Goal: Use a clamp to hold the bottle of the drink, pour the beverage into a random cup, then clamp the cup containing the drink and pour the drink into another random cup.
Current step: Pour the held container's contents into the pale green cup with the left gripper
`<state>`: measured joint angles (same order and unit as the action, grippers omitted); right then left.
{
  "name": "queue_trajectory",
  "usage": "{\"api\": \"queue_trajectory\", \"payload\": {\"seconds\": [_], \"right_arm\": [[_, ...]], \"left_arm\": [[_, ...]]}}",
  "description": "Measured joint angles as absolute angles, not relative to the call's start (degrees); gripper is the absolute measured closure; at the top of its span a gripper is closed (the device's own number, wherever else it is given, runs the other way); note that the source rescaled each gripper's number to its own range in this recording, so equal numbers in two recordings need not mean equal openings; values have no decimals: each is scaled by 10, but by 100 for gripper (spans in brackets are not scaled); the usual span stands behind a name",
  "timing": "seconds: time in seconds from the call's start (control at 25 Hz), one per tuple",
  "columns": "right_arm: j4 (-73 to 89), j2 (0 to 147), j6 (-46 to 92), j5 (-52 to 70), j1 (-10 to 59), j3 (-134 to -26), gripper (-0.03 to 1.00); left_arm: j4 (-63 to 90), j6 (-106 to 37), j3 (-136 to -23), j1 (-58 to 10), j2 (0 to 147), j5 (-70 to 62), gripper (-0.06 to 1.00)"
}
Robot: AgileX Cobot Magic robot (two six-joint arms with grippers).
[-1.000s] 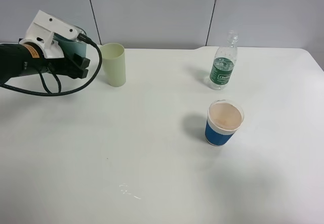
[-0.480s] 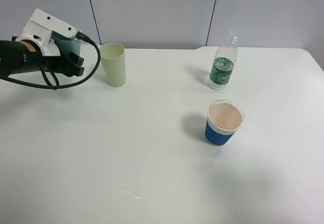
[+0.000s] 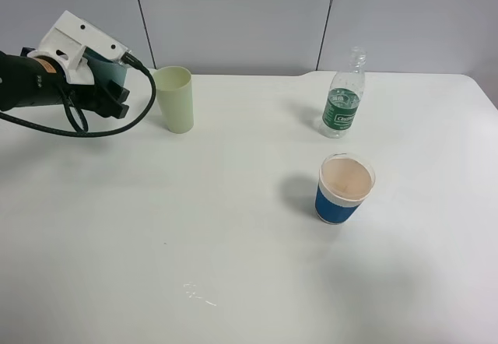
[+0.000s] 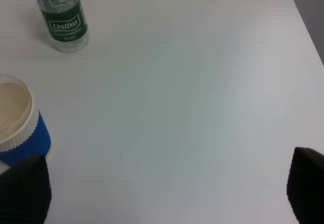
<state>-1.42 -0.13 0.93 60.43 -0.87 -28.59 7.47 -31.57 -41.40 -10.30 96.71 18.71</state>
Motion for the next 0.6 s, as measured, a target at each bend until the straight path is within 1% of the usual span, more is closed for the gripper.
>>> {"api": "queue_trajectory", "payload": {"seconds": [0.12,0.4,0.6], "right_arm": [[-14,-1,9,604,-9,-286,12],[-14,-1,9,604,-9,-286,12],[-14,-1,9,604,-9,-286,12]], "left_arm": [[60,-325,-428,-103,967,160,94],[-29,-320,-441,-103,967,148,94],[-45,-319,-441,-103,967,144,94]]}}
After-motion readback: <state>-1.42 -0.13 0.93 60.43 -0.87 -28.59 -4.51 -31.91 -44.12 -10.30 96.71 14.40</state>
